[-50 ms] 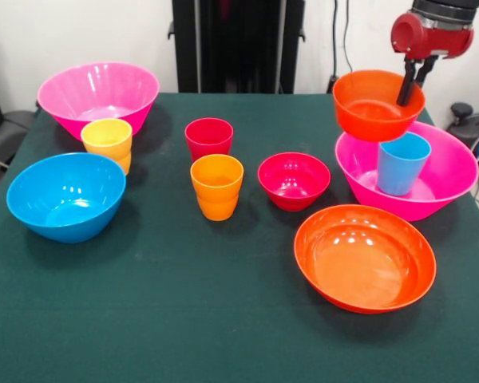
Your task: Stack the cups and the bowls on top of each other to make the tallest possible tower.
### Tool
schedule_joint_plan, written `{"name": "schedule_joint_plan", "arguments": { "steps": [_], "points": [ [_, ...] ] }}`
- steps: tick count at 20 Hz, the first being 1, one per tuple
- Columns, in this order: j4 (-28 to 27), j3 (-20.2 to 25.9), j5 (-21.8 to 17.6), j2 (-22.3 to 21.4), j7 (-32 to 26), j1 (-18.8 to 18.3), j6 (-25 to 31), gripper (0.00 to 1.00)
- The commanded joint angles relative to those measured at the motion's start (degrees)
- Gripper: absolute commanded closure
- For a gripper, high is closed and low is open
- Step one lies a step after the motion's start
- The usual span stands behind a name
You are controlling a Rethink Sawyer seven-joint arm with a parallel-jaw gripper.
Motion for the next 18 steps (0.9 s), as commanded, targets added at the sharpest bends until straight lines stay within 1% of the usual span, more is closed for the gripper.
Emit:
{"name": "schedule_joint_plan", "arguments": {
  "steps": [1, 6, 15, 18],
  "points": [
    [0.32, -0.79, 2.65, 3.10, 11.72, 2.53, 0.25, 1.00],
    [-1.03, -2.00, 4.10, 3.95, 11.96, 4.65, 1.18, 1.00],
    [-3.55, -5.18, 5.79, 7.25, 13.29, 8.96, -0.18, 1.00],
    [-4.72, -5.92, 6.27, 9.02, 13.19, 9.64, -1.00, 1.00]
  ]
}}
